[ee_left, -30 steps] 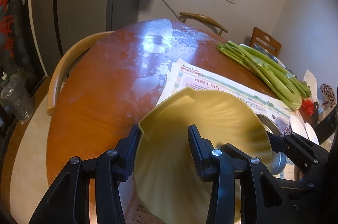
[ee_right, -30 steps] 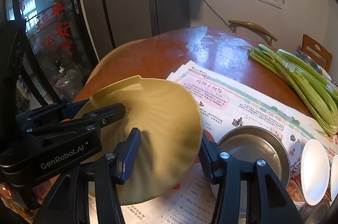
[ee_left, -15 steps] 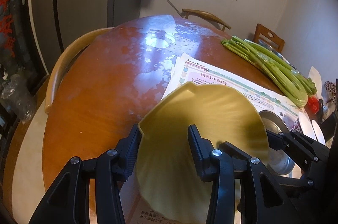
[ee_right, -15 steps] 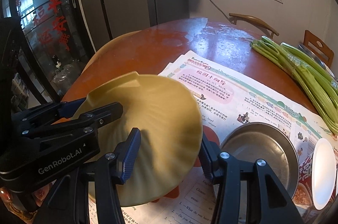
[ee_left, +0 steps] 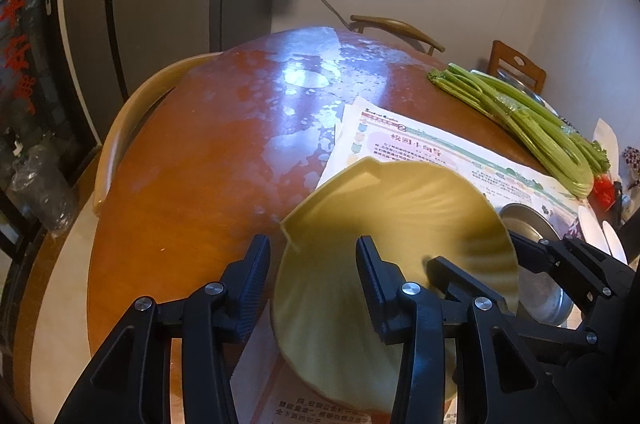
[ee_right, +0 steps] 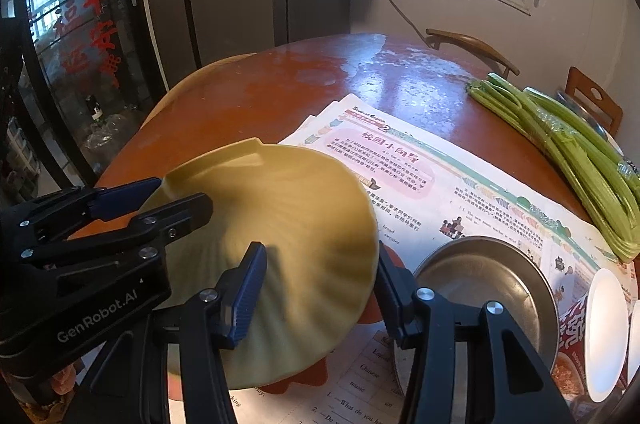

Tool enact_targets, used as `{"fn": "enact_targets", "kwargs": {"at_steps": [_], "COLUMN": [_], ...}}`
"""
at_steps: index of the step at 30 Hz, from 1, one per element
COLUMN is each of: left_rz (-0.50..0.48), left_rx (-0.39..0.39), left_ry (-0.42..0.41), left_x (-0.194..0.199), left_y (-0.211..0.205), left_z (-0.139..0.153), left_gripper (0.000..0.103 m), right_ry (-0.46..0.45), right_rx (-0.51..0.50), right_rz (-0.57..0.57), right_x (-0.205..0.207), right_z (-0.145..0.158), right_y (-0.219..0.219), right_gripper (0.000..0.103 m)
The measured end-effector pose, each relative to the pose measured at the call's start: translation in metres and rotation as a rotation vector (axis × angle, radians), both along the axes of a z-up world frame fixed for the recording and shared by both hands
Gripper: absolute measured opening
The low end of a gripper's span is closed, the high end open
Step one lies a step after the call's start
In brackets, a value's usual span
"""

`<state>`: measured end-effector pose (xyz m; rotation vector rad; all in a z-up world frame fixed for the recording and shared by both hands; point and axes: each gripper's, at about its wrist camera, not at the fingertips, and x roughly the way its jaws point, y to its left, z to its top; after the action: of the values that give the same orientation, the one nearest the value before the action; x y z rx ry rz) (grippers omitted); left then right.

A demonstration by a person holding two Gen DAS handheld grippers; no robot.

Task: Organize plates and bowls
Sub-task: 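Lower the yellow plate onto the pink plate and open the left gripper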

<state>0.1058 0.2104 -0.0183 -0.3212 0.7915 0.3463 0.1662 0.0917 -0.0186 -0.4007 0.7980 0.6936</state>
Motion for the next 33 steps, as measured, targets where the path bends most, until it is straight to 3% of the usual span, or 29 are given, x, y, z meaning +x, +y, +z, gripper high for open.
{"fn": "enact_targets", "kwargs": {"at_steps": [11, 33], "left_rz": [0.018, 0.024], "left_rx": [0.025, 0.073], "left_ry": [0.042, 0.073], "left_x": [-0.001, 0.001], "left_y": [0.001, -0.004], "left_z": [-0.009, -0.015], "left_gripper": [0.046, 0.047], "right_ry": [0.035, -0.008], "right_rx": [0.048, 0.098], "right_rz": [0.01, -0.057], "right_x": [0.002, -0.003], "right_z": [0.004, 0.021], "right_y": [-0.008, -0.029], "right_gripper": [0.053, 0.053]}}
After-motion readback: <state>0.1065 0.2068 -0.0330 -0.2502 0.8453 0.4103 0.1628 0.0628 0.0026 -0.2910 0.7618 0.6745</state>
